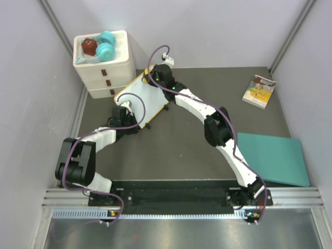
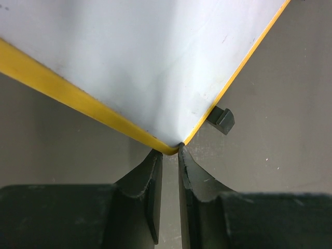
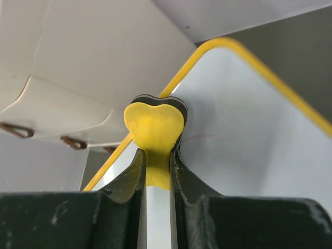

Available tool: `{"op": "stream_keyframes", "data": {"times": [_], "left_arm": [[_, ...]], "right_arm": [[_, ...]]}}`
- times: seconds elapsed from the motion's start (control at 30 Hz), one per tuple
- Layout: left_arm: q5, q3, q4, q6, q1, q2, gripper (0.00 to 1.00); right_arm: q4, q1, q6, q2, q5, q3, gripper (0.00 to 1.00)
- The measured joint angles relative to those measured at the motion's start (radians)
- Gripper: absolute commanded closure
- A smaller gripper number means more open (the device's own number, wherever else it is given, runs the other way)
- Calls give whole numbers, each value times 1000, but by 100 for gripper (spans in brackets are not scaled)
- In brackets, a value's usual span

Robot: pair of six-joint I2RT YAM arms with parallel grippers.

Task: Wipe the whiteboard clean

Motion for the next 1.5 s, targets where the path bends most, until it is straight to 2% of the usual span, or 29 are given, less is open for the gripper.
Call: {"op": "stream_keyframes", "data": {"times": [0.23, 0.7, 1.23, 1.43, 1.47, 1.5], "left_arm": [[-6, 0, 0, 1, -6, 0, 93], [-7, 0, -15, 17, -19, -2, 93], [-22, -5, -58, 27, -22, -5, 94], [-32, -114, -47, 29, -24, -158, 92], [-36, -127, -45, 29, -24, -191, 90], [-39, -135, -45, 29, -24, -224, 84]], "right_arm": [[-1, -53, 13, 1, -1, -1, 100], [2, 60, -58, 33, 5, 41, 100], [39, 64, -69, 24, 4, 14, 100], [96, 58, -69, -54, -15, -136, 100], [99, 58, -69, -65, -18, -158, 100], [106, 56, -69, -79, -23, -185, 100]]}}
